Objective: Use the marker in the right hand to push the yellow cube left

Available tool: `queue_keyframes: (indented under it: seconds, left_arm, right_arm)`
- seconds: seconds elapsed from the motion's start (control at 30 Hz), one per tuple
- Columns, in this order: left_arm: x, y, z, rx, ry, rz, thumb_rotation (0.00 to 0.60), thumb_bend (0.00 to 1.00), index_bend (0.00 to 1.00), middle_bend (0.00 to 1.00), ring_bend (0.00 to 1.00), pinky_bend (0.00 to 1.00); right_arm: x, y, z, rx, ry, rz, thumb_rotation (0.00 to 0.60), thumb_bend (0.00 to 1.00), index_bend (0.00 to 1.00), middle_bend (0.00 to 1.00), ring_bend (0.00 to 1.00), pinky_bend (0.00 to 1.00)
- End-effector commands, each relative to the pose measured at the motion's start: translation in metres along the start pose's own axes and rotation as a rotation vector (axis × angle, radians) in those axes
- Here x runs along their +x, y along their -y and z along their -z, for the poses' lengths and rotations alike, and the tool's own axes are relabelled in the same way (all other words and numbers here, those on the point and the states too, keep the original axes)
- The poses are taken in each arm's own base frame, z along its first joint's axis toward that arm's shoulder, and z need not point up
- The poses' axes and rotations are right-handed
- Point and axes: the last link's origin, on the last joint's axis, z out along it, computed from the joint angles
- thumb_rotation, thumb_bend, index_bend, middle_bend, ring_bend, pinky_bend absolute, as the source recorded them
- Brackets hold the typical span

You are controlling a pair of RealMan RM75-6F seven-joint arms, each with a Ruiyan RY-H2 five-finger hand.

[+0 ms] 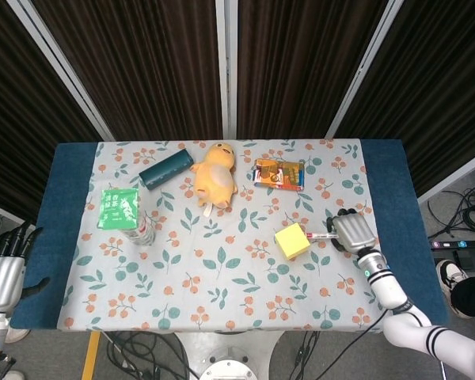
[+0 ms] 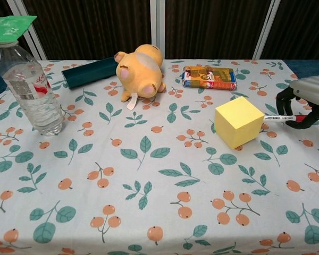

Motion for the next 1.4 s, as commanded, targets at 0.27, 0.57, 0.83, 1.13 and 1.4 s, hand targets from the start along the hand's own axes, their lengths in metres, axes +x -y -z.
queue_keyframes:
  seconds: [0.27, 0.57, 0.83, 1.13, 1.4]
  left_arm:
    - [-0.001, 0.002, 0.001, 0.004, 0.0, 0.005, 0.6, 0.0, 0.17, 0.13, 0.12, 0.14]
    - [-0.002, 0.001, 0.0, -0.001, 0.001, 0.005, 0.6, 0.0, 0.17, 0.14, 0.12, 0.14]
    - [-0.002, -0.002, -0.001, -0.013, 0.001, 0.004, 0.6, 0.0, 0.17, 0.13, 0.12, 0.14]
    - [-0.002, -0.002, -0.001, -0.013, 0.003, 0.007, 0.6, 0.0, 0.17, 0.13, 0.12, 0.14]
    - [-0.003, -0.003, -0.002, -0.022, 0.001, 0.013, 0.6, 0.0, 0.17, 0.13, 0.12, 0.14]
  right_arm:
    - [0.01, 0.054, -0.015, 0.152, 0.032, 0.082, 0.6, 0.48, 0.71, 0.58, 0.25, 0.28]
    - [0.004, 0.045, 0.013, 0.174, 0.078, 0.12, 0.6, 0.48, 0.72, 0.59, 0.27, 0.28]
    - [-0.002, 0.05, 0.028, 0.196, 0.092, 0.086, 0.6, 0.48, 0.72, 0.59, 0.27, 0.28]
    - [-0.001, 0.074, 0.031, 0.232, 0.099, 0.035, 0.6, 0.48, 0.72, 0.6, 0.27, 0.25]
    - [0.004, 0.111, 0.023, 0.235, 0.086, -0.022, 0.6, 0.48, 0.74, 0.61, 0.29, 0.21]
